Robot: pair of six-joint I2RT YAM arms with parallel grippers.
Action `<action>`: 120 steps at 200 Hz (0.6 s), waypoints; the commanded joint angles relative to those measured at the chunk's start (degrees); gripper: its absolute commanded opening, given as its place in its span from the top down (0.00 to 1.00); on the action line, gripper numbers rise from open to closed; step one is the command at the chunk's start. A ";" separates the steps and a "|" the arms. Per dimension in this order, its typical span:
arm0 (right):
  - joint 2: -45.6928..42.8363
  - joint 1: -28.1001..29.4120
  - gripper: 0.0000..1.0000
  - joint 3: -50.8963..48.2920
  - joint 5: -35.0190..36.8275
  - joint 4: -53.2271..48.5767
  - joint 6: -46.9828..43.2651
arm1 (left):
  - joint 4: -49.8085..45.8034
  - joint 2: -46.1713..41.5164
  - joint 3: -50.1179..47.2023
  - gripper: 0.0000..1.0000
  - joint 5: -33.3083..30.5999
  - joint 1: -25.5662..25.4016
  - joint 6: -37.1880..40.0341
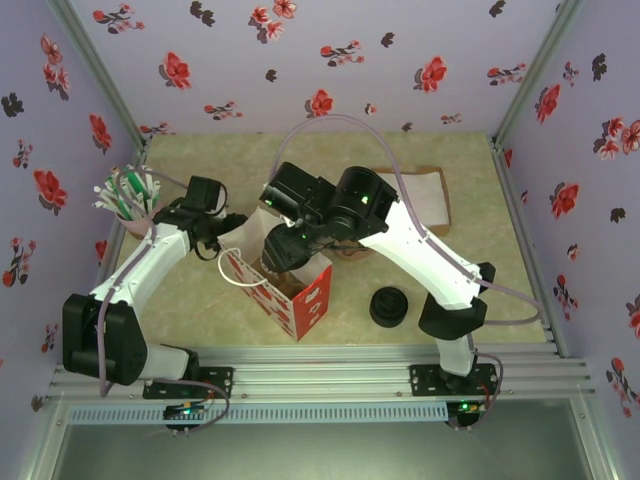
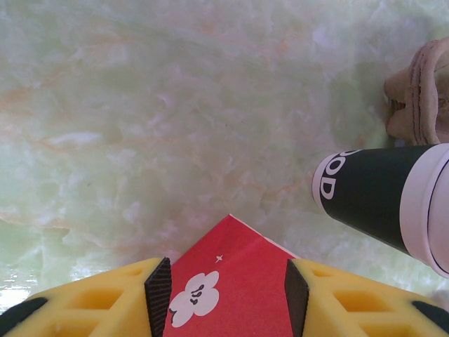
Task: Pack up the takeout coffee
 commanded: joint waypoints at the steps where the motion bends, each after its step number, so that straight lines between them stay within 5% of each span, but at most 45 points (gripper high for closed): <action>1: 1.60 0.46 0.33 1.56 1.68 -9.00 -0.91 | 1.05 0.10 -0.33 0.52 0.50 0.04 -0.44; 120: 4.87 0.99 0.33 0.15 0.81 -10.60 -0.94 | 1.03 0.11 -0.33 0.52 0.51 0.04 -0.20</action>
